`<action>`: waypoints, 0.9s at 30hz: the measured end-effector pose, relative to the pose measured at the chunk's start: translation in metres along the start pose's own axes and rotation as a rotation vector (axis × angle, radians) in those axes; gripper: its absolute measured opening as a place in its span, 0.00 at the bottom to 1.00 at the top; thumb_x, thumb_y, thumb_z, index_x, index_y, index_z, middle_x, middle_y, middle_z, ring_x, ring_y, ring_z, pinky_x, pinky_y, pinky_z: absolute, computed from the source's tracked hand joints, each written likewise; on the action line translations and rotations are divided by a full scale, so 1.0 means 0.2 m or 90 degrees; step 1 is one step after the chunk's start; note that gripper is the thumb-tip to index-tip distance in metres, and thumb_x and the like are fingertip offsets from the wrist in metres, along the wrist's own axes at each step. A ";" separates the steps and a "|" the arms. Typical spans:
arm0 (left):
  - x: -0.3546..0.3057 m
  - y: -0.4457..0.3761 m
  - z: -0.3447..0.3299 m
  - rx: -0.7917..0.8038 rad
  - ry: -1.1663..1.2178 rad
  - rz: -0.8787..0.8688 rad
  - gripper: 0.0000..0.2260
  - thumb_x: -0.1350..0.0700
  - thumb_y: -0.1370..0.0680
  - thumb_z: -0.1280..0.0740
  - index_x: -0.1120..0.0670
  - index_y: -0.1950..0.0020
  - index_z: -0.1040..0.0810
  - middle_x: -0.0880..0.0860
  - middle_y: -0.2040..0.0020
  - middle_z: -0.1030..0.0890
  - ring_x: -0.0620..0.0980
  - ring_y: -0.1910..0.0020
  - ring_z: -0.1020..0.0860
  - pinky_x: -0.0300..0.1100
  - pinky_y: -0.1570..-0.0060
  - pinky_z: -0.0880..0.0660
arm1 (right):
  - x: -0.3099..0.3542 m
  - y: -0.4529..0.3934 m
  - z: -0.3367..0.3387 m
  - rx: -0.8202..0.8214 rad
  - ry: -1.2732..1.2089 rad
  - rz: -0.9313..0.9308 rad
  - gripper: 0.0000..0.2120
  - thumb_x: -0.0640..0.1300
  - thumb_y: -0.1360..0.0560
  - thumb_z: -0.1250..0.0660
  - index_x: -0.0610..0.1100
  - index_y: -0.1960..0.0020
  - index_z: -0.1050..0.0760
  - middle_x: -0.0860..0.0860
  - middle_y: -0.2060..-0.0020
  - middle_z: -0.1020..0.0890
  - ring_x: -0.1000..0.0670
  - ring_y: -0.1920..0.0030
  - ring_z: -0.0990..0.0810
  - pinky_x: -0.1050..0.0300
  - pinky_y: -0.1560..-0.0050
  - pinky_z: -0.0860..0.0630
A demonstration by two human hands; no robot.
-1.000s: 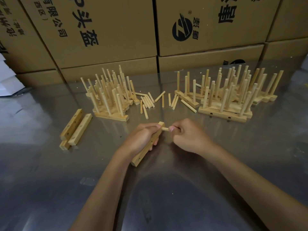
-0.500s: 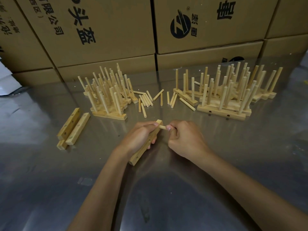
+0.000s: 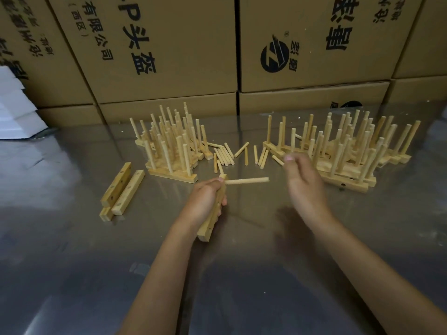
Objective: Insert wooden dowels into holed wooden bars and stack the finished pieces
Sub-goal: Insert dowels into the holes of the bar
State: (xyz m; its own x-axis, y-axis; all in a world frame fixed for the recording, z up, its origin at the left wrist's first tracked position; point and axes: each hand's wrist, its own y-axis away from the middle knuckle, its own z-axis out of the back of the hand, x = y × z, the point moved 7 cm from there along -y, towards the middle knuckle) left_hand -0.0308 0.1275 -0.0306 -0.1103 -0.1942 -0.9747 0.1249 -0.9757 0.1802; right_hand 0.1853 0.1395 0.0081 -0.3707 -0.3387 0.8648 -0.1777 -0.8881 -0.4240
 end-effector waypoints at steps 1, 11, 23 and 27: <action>0.02 -0.01 0.04 -0.034 0.031 0.022 0.12 0.51 0.15 0.43 0.54 0.46 0.22 0.53 0.68 0.24 0.47 0.75 0.29 0.36 0.76 0.31 | -0.02 -0.03 0.00 -0.018 -0.002 -0.020 0.07 0.48 0.17 0.44 0.51 0.47 0.27 0.58 0.53 0.23 0.53 0.48 0.26 0.65 0.54 0.33; 0.07 -0.03 0.13 -0.099 0.270 0.081 0.13 0.50 0.16 0.42 0.56 0.55 0.25 0.53 0.68 0.26 0.47 0.77 0.31 0.35 0.79 0.34 | -0.09 -0.15 -0.71 0.242 0.479 -0.011 0.24 0.68 0.29 0.36 0.53 0.42 0.23 0.51 0.38 0.28 0.45 0.32 0.35 0.46 0.35 0.38; 0.06 -0.02 0.11 -0.081 0.301 0.080 0.11 0.51 0.17 0.41 0.54 0.53 0.25 0.52 0.69 0.26 0.47 0.76 0.32 0.35 0.80 0.35 | -0.16 -0.08 -0.24 0.102 -0.054 -0.290 0.03 0.45 0.30 0.27 0.46 0.60 0.18 0.55 0.63 0.18 0.53 0.58 0.22 0.59 0.62 0.30; 0.04 -0.02 0.08 -0.037 0.325 0.054 0.08 0.51 0.17 0.41 0.53 0.51 0.25 0.52 0.69 0.26 0.47 0.75 0.32 0.36 0.81 0.35 | -0.18 0.01 -0.07 0.080 -0.168 -0.305 0.02 0.43 0.31 0.25 0.46 0.61 0.17 0.53 0.59 0.15 0.50 0.50 0.18 0.52 0.48 0.24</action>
State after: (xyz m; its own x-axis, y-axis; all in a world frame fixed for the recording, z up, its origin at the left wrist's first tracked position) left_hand -0.0469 0.1277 -0.0375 0.3951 -0.1831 -0.9002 0.1695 -0.9486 0.2673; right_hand 0.1852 0.1543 -0.0274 -0.0318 0.0601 0.9977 -0.1545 -0.9865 0.0545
